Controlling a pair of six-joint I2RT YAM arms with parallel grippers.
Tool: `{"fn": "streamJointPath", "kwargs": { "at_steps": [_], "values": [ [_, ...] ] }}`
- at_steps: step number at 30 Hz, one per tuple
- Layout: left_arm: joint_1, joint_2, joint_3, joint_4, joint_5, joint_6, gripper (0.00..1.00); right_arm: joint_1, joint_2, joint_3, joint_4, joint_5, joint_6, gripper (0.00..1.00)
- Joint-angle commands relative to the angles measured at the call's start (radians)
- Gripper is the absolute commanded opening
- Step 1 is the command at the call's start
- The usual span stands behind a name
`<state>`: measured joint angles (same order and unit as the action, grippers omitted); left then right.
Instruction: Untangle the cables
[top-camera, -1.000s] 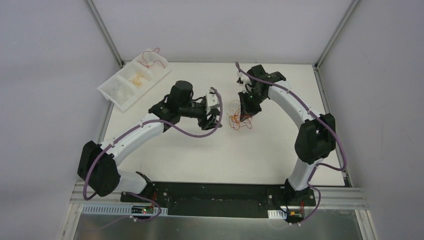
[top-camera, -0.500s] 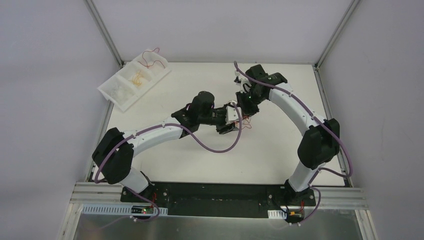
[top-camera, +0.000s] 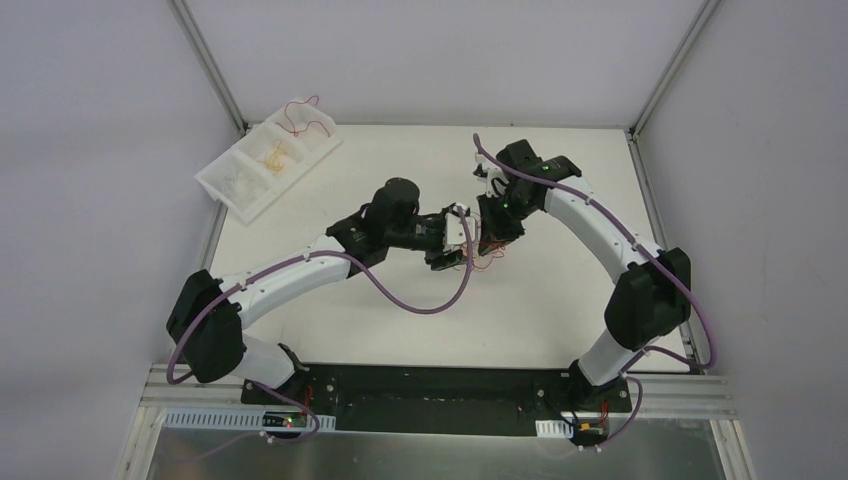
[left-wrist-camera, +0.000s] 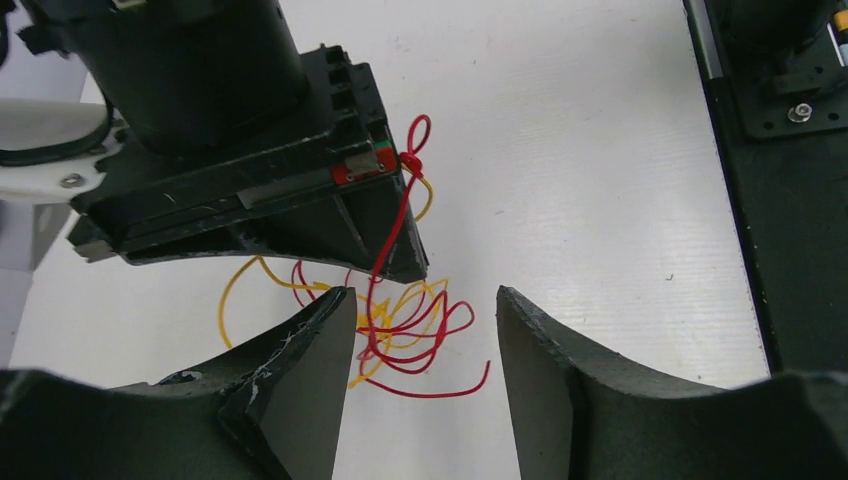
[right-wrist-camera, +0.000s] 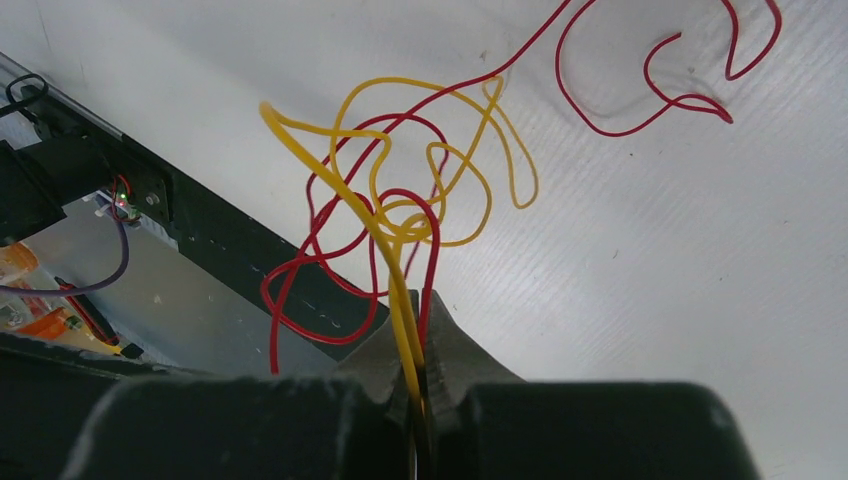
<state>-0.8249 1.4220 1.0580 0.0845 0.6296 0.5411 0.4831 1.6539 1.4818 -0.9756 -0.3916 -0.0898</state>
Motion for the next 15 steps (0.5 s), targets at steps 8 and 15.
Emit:
{"fn": "streamJointPath", "kwargs": {
  "at_steps": [8,15],
  "values": [
    [-0.006,0.076,0.116,-0.017,0.028,0.049,0.53,0.006,-0.078,-0.022,-0.004,-0.063,-0.006,0.0],
    [-0.011,0.126,0.148,-0.072,0.084,0.073,0.17,-0.014,-0.063,0.002,-0.016,-0.07,-0.005,0.0]
  ]
}}
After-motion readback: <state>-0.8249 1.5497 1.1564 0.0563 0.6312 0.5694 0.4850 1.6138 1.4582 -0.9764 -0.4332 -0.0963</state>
